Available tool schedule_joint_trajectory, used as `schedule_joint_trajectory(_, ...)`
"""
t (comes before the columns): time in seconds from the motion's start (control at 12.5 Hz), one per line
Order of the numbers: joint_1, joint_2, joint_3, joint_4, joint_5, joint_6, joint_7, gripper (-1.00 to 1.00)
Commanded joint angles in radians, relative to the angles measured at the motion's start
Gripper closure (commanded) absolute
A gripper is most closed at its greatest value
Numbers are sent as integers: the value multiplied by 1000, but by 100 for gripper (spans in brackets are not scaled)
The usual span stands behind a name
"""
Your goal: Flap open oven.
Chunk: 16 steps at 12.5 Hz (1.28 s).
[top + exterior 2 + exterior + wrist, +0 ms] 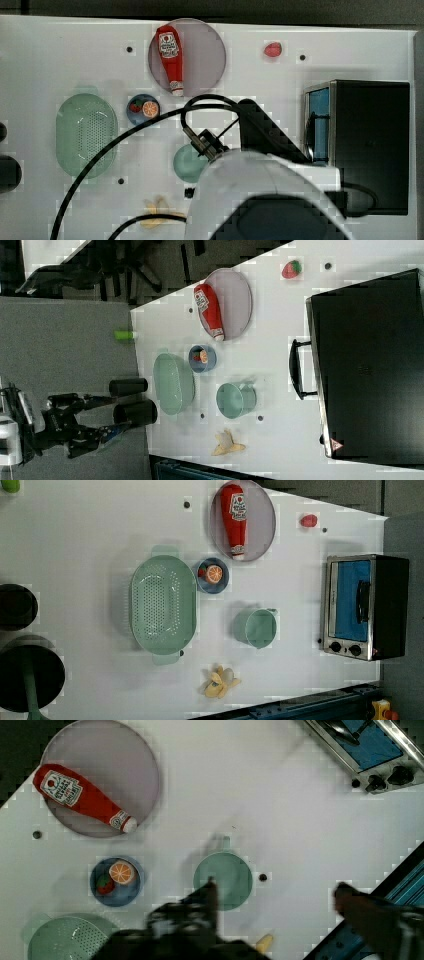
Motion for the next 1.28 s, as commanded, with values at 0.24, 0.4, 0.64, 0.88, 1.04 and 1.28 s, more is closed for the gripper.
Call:
schedule_joint_trajectory(0.24, -21, 41, -13, -52, 1, -5, -44, 56)
schedule_joint_trajectory(0.4, -23, 48, -29, -80, -1, -3, -62, 65)
schedule_joint_trajectory(0.64, -29, 71, -69, -136, -3, 43, -210, 65)
schedule_joint_trajectory(0.88, -37, 93, -122, -209, -28, 166, -436, 65)
schedule_joint_trajectory(1.04, -46, 110, -161, -260, -72, 271, -579, 65)
schedule_joint_trajectory(1.28, -59, 144, -229, -318, -107, 450, -778, 65)
